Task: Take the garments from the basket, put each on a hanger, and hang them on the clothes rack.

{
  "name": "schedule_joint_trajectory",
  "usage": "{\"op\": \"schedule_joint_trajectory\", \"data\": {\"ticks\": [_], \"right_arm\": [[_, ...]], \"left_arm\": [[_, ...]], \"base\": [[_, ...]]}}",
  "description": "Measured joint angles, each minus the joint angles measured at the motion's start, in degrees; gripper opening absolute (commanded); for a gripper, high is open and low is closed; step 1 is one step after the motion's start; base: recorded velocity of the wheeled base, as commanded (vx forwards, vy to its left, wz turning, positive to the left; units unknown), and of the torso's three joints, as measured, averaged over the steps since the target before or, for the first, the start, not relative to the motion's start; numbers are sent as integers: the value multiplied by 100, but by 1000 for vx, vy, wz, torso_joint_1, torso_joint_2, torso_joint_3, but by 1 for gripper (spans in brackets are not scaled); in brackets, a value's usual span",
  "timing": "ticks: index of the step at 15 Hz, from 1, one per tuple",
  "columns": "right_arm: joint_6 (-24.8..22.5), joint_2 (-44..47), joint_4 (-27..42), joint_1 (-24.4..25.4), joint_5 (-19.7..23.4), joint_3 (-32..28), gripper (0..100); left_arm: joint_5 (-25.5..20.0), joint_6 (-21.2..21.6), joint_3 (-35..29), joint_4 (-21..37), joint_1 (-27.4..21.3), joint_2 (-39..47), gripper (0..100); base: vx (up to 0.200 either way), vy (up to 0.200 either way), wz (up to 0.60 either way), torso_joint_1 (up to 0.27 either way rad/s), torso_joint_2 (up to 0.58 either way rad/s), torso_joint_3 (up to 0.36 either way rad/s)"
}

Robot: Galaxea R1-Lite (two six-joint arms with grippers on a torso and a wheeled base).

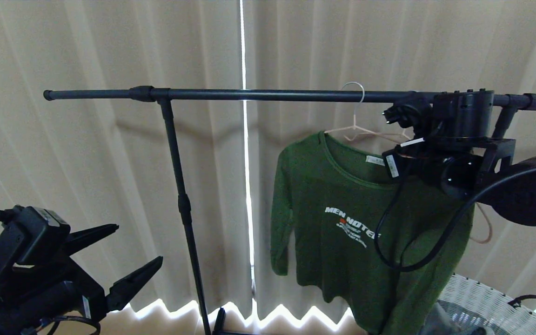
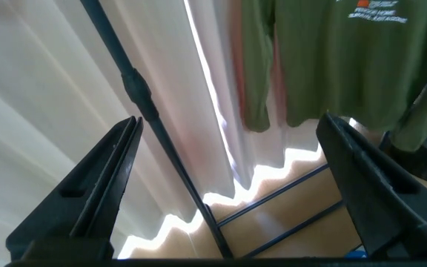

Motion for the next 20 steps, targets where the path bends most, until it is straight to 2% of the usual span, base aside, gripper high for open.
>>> {"op": "schedule_joint_trajectory", "data": {"ticks": [11,12,17,20], "right_arm": [[-41,168,85,488,-2,-174,0],[-41,176,85,496,2,-174,100],[16,168,-7,560,128,-116,100],[132,96,-32,638,594,-55,100]], "left_arm": [[0,0,52,2,-69,0,100],[0,0,52,2,-72,-2,100],[0,11,57,2,-69,-11,100],[-2,11,57,2,-69,-20,100]], "base": [[0,0,0,0,0,0],[0,0,0,0,0,0],[0,0,0,0,0,0],[0,0,0,0,0,0]]}}
